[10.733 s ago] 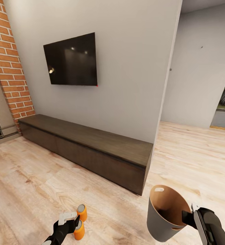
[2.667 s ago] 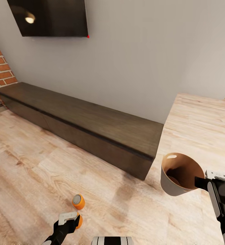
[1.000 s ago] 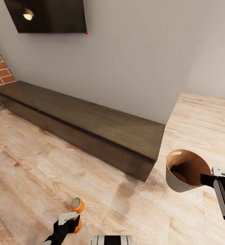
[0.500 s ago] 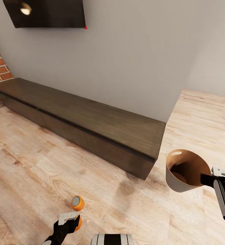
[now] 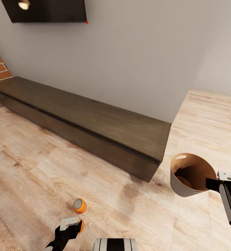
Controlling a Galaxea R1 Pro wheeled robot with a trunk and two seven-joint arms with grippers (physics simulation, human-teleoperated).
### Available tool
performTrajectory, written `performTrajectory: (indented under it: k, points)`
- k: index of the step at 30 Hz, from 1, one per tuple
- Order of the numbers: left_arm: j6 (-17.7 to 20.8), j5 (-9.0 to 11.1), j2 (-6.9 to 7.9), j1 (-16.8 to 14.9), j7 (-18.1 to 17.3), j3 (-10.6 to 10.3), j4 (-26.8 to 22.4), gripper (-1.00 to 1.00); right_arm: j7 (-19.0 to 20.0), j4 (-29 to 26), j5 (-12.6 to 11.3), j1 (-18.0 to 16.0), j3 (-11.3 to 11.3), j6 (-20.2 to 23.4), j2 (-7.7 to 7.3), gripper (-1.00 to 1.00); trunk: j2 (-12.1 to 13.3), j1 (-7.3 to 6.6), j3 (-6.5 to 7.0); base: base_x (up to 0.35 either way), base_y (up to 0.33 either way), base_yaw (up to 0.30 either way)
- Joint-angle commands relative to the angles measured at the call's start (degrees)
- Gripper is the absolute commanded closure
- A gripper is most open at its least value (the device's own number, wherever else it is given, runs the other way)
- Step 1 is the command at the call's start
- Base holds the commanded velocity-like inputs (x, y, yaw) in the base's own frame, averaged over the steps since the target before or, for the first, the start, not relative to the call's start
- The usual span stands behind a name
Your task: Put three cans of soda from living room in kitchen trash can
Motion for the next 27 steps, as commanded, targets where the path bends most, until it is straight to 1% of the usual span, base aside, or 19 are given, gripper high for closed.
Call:
performTrajectory:
  k: [1,7,27]
  points:
    - [0.0,0.0,0.00,0.0,0.0,0.0,0.0,-1.00,0.1,0.0,0.0,0.0,0.0,0.0,-0.01,1.00,0.0,-0.01,-0.09,0.000,0.000,0.000]
    - [0.0,0.0,0.00,0.0,0.0,0.0,0.0,-1.00,0.1,0.0,0.0,0.0,0.0,0.0,-0.01,1.00,0.0,-0.01,-0.36,0.000,0.000,0.000]
    - [0.0,0.0,0.00,0.0,-0.1,-0.1,-0.1,-1.00,0.1,0.0,0.0,0.0,0.0,0.0,-0.01,1.00,0.0,-0.01,-0.40,0.000,0.000,0.000]
